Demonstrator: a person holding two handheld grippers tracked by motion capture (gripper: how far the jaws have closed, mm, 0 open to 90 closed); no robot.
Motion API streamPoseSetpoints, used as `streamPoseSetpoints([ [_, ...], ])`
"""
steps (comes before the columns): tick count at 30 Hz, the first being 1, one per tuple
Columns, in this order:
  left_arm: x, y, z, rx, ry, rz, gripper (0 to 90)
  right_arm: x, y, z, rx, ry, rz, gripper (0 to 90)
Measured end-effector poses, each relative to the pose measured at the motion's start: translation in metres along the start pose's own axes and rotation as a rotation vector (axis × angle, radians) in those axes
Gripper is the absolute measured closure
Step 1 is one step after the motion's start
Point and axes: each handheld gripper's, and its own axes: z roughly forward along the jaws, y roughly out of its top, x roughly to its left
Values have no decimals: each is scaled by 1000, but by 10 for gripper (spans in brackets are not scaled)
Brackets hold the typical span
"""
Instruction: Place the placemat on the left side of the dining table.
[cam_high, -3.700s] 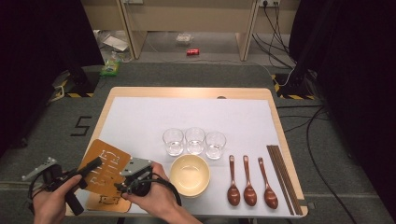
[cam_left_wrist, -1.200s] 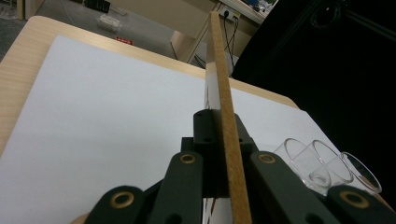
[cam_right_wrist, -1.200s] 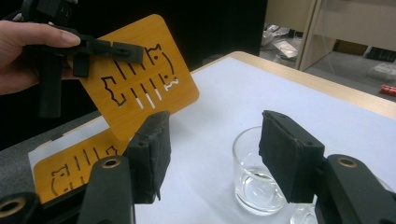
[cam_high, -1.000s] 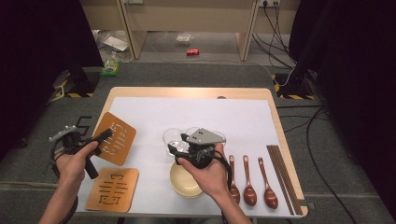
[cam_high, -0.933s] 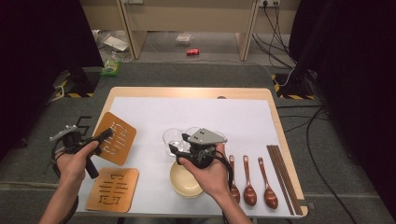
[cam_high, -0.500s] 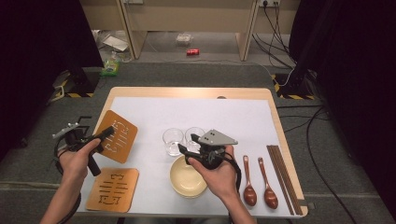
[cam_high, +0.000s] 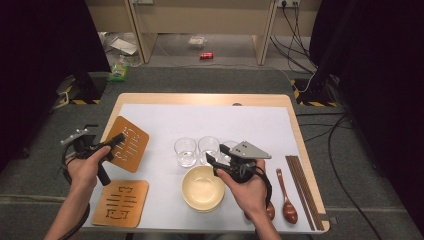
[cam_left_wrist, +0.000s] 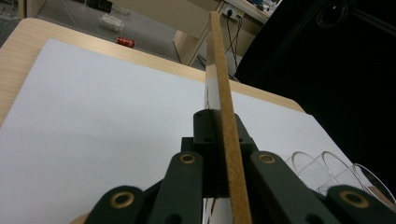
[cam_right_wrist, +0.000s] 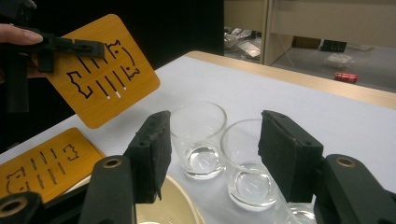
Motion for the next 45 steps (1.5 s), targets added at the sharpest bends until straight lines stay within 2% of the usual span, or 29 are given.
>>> streamPoseSetpoints([
  [10, -1, 2, 8, 5, 3, -2, 860, -14, -17, -14, -4, -39, 20, 442],
  [20, -3, 3, 18, 6, 7, -8, 860, -34, -29, -33, -26, -104, 47, 450],
  [24, -2, 3, 21, 6, 9, -12, 860, -40, -30, -38, -27, -131, 39, 452],
  [34, 0, 4, 30, 8, 24, -13, 860, -44, -35, -44, -31, -155, 52, 454],
  [45, 5, 2, 39, 19, 46, -18, 860, -46, -38, -45, -27, -159, 62, 455],
])
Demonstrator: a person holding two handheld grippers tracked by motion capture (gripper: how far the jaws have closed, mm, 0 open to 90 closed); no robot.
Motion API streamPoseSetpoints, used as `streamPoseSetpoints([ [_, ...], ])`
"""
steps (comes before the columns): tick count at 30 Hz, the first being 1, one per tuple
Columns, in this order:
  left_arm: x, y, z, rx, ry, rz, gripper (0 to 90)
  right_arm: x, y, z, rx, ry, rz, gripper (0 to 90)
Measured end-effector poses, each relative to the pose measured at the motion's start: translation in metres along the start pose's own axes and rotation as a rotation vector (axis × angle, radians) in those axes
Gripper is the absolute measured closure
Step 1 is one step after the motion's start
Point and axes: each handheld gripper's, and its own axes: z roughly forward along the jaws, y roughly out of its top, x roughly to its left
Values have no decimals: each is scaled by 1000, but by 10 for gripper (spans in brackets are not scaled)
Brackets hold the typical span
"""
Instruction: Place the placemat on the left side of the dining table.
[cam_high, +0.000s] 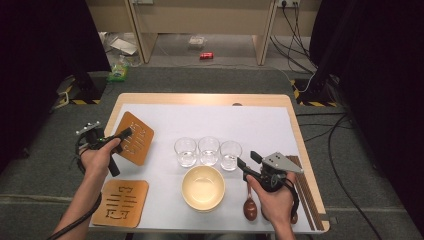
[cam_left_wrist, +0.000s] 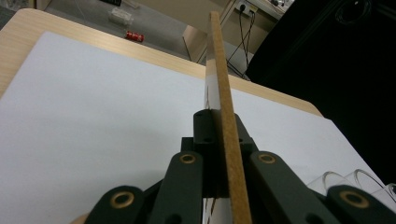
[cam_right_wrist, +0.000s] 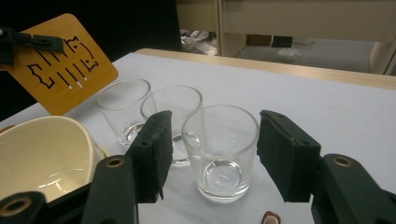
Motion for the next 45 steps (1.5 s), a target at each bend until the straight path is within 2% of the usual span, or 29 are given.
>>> streamPoseSetpoints([
  [17, 2, 9, 17, 4, 27, -4, 860, -2, -1, 1, 3, 2, 10, 456],
  [28, 6, 16, 35, 15, 49, -16, 860, -3, -1, 1, 4, 0, 9, 456],
  [38, 12, 7, 51, 43, 66, -62, 860, -3, -2, 1, 4, 2, 7, 456],
  [45, 18, 4, 55, 55, 70, -96, 859, -3, -1, 0, 5, 4, 9, 456],
])
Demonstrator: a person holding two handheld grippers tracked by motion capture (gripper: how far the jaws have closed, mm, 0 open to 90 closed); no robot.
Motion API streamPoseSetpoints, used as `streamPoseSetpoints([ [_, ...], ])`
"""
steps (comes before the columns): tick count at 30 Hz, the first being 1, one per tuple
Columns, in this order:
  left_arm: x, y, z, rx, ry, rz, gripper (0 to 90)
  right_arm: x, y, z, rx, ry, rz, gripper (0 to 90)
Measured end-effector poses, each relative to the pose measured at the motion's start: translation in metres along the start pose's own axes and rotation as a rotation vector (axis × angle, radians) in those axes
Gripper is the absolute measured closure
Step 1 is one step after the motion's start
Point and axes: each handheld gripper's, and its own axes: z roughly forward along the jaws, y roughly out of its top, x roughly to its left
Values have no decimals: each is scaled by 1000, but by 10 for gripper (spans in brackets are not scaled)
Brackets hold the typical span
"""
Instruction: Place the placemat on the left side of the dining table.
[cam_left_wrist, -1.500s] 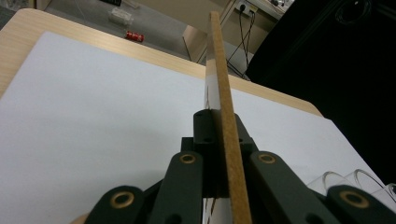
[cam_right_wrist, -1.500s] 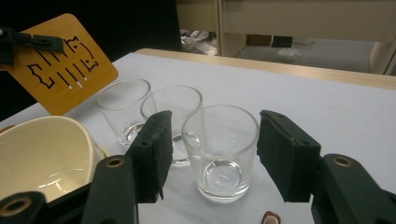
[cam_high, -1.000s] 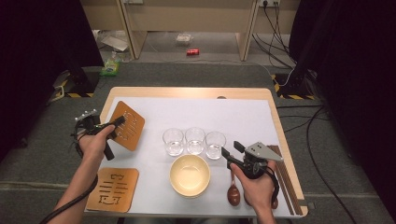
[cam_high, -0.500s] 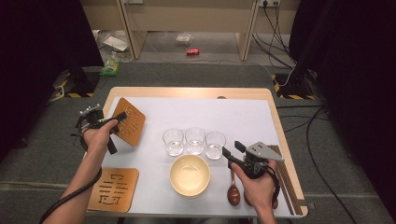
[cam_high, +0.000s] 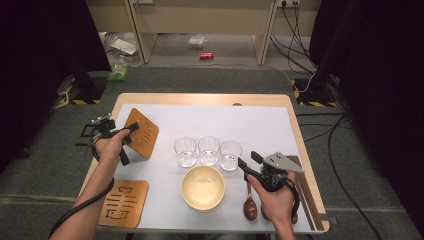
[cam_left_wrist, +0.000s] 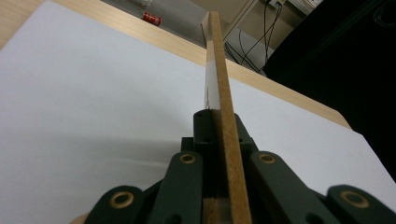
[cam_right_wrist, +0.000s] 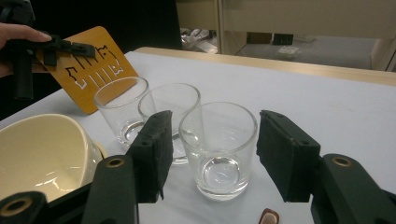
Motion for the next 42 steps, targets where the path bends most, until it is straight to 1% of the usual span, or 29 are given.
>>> streamPoseSetpoints([
  [1, 1, 0, 0, 1, 1, -6, 858, 0, 0, 0, -1, 2, 2, 456],
  [3, 2, 1, 1, 10, 7, -6, 855, 1, 1, 0, -4, 4, 2, 456],
  [7, 5, 4, 2, 41, 13, 13, 829, 1, 0, 0, -1, 4, 2, 456],
  [10, 8, 5, 2, 65, 39, 41, 782, 2, 0, 1, 0, 6, 3, 455],
  [13, 15, 4, 2, 76, 63, 51, 746, 2, 0, 1, 1, 7, 0, 454],
  [16, 23, 2, 3, 91, 78, 60, 688, 1, 0, 1, 2, 7, 4, 454],
  [19, 30, 1, 4, 107, 99, 78, 595, 1, -1, 1, 3, 8, 2, 454],
  [20, 33, 0, 4, 111, 107, 82, 580, 1, -1, 2, 5, 8, 0, 454],
  [23, 41, -1, 5, 127, 117, 74, 525, 2, -1, 2, 7, 8, 2, 454],
  [26, 48, -3, 5, 133, 128, 76, 487, 2, -2, 3, 13, 7, 2, 453],
  [27, 50, -3, 6, 136, 126, 71, 481, 2, -2, 3, 13, 8, 4, 453],
  [29, 52, -3, 6, 138, 136, 86, 457, 2, -3, 4, 15, 8, 1, 453],
  [30, 53, -3, 6, 139, 146, 101, 445, 2, -3, 4, 16, 9, 3, 453],
  [34, 58, 0, 4, 140, 162, 126, 417, 3, -4, 5, 19, 12, 0, 451],
  [36, 60, 1, 2, 138, 182, 146, 401, 3, -4, 6, 23, 14, 7, 451],
  [40, 62, 4, -4, 129, 194, 169, 403, 4, -3, 6, 19, 15, 4, 450],
  [42, 61, 4, -7, 132, 187, 175, 411, 3, -2, 6, 20, 14, 4, 450],
])
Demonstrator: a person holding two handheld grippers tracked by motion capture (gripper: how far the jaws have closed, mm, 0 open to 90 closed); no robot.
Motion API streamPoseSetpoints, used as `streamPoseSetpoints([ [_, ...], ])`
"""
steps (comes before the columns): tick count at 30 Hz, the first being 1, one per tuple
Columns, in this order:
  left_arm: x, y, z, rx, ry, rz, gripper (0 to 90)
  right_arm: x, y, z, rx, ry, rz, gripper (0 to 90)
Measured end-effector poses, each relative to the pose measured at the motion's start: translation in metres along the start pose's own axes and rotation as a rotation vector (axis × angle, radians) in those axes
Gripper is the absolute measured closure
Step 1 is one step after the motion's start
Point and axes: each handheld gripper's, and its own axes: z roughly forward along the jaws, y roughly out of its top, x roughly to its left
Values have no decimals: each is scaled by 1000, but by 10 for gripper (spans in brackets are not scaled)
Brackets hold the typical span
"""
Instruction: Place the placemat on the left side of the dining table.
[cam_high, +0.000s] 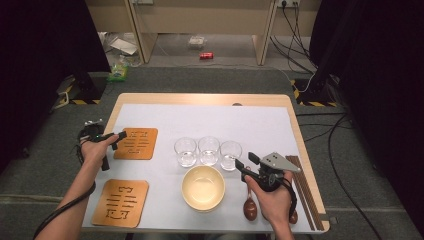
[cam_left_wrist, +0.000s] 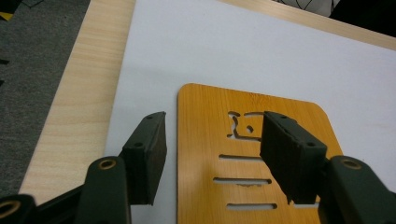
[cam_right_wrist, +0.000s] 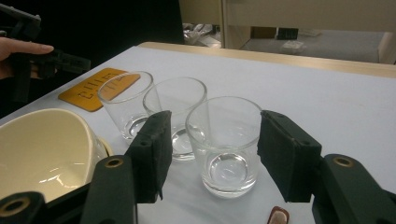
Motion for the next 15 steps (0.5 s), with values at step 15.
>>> streamPoseSetpoints([
  [15, -10, -35, -54, 126, 10, 176, 783, -1, 2, -6, -12, -7, 7, 452],
])
